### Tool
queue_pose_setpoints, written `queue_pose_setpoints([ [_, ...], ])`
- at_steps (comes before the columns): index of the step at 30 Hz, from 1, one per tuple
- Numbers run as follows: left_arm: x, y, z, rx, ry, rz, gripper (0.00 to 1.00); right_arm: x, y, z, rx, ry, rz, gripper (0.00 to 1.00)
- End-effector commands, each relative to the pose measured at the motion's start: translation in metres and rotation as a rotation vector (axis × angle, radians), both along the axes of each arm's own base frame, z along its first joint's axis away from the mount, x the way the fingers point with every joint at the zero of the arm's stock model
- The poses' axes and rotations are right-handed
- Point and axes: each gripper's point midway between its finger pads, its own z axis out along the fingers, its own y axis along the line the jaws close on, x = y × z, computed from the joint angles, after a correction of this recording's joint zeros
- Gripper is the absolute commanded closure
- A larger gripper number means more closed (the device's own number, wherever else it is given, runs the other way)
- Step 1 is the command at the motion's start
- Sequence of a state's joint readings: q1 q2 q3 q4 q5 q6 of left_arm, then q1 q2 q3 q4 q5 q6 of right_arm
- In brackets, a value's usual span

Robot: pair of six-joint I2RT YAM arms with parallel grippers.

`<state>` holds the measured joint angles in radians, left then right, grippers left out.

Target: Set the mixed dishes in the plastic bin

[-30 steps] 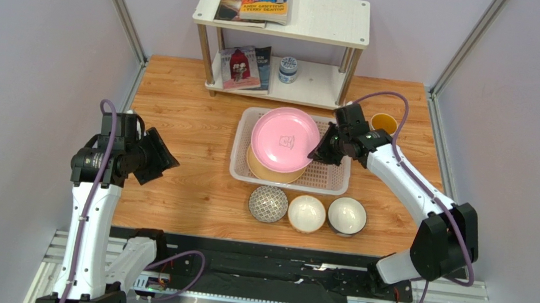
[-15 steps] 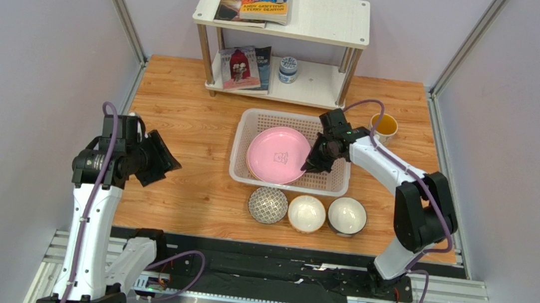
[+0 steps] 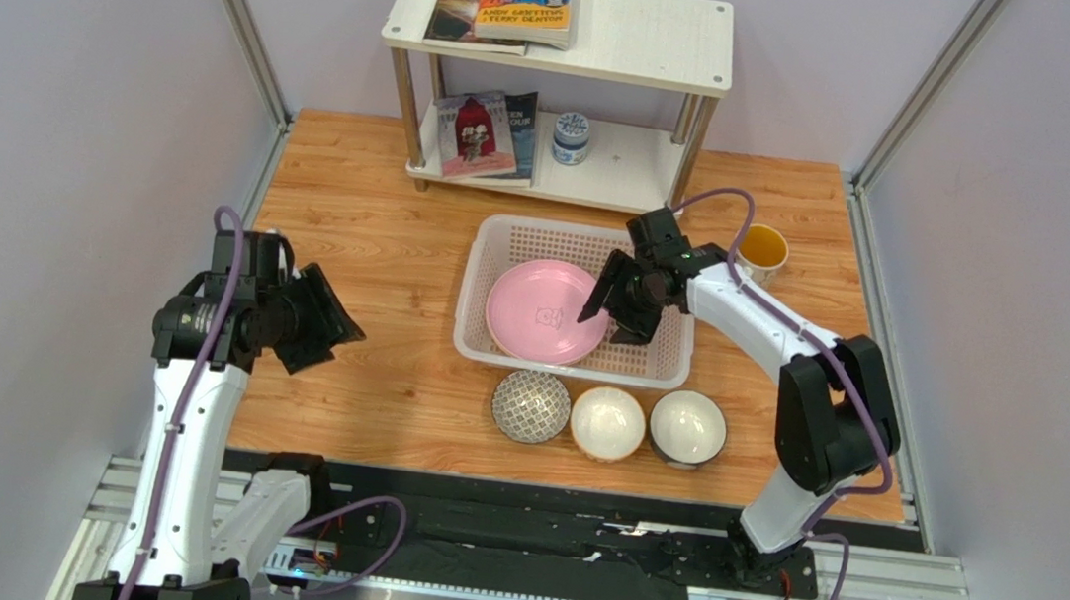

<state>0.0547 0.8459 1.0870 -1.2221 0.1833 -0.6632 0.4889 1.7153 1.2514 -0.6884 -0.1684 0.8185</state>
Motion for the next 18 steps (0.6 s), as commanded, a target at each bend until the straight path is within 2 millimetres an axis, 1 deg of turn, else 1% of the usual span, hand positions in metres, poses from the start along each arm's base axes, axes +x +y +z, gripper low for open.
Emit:
queue_pose_setpoints([
  [1, 0.001, -0.009, -0.006, -0.038, -0.019, -0.058, 0.4, -0.008, -0.003, 0.031, 0.027, -0.068, 0.022, 0.35],
  [2, -0.001, -0.011, -0.008, -0.038, -0.023, -0.076, 0.4, -0.009, -0.005, 0.037, 0.03, -0.081, 0.023, 0.35],
  [3, -0.003, -0.013, -0.014, -0.041, -0.01, -0.089, 0.4, -0.011, -0.005, 0.051, 0.044, -0.112, 0.026, 0.35],
  [5, -0.011, -0.02, -0.018, -0.056, -0.009, -0.132, 0.39, -0.016, -0.011, 0.066, 0.037, -0.138, 0.022, 0.35],
  [6, -0.017, -0.023, -0.022, -0.067, 0.012, -0.14, 0.39, -0.015, -0.013, 0.079, 0.039, -0.168, 0.02, 0.35],
  [7, -0.021, -0.029, -0.022, -0.092, 0.012, -0.159, 0.39, -0.02, -0.02, 0.095, 0.033, -0.2, 0.014, 0.35],
  [8, -0.028, -0.04, -0.02, -0.124, 0.007, -0.177, 0.38, -0.023, -0.023, 0.103, 0.033, -0.216, 0.016, 0.35],
  [9, -0.033, -0.046, -0.024, -0.144, 0.016, -0.182, 0.38, -0.028, -0.027, 0.112, 0.029, -0.233, 0.028, 0.35],
  [10, -0.04, -0.058, -0.026, -0.159, 0.014, -0.233, 0.36, -0.033, -0.031, 0.124, 0.034, -0.26, 0.024, 0.35],
  [11, -0.042, -0.065, -0.03, -0.196, 0.009, -0.212, 0.36, -0.038, -0.034, 0.13, 0.035, -0.265, 0.024, 0.35],
  [12, -0.046, -0.071, -0.034, -0.213, 0.009, -0.224, 0.35, -0.045, -0.038, 0.131, 0.03, -0.257, 0.025, 0.34],
  [13, -0.048, -0.076, -0.038, -0.23, 0.007, -0.228, 0.33, -0.053, -0.04, 0.138, 0.049, -0.268, 0.02, 0.34],
  [14, -0.054, -0.086, -0.04, -0.262, 0.012, -0.247, 0.32, -0.058, -0.043, 0.139, 0.054, -0.27, 0.015, 0.34],
  [15, -0.05, -0.089, -0.049, -0.258, 0.008, -0.242, 0.31, -0.063, -0.044, 0.138, 0.059, -0.269, 0.012, 0.34],
  [16, -0.05, -0.091, -0.053, -0.254, 0.008, -0.244, 0.31, -0.069, -0.047, 0.134, 0.064, -0.258, 0.001, 0.34],
  [17, -0.047, -0.095, -0.057, -0.248, 0.019, -0.246, 0.31, -0.075, -0.05, 0.14, 0.076, -0.278, -0.005, 0.34],
  [18, -0.047, -0.097, -0.061, -0.21, 0.022, -0.263, 0.31, -0.077, -0.052, 0.141, 0.081, -0.286, -0.008, 0.34],
])
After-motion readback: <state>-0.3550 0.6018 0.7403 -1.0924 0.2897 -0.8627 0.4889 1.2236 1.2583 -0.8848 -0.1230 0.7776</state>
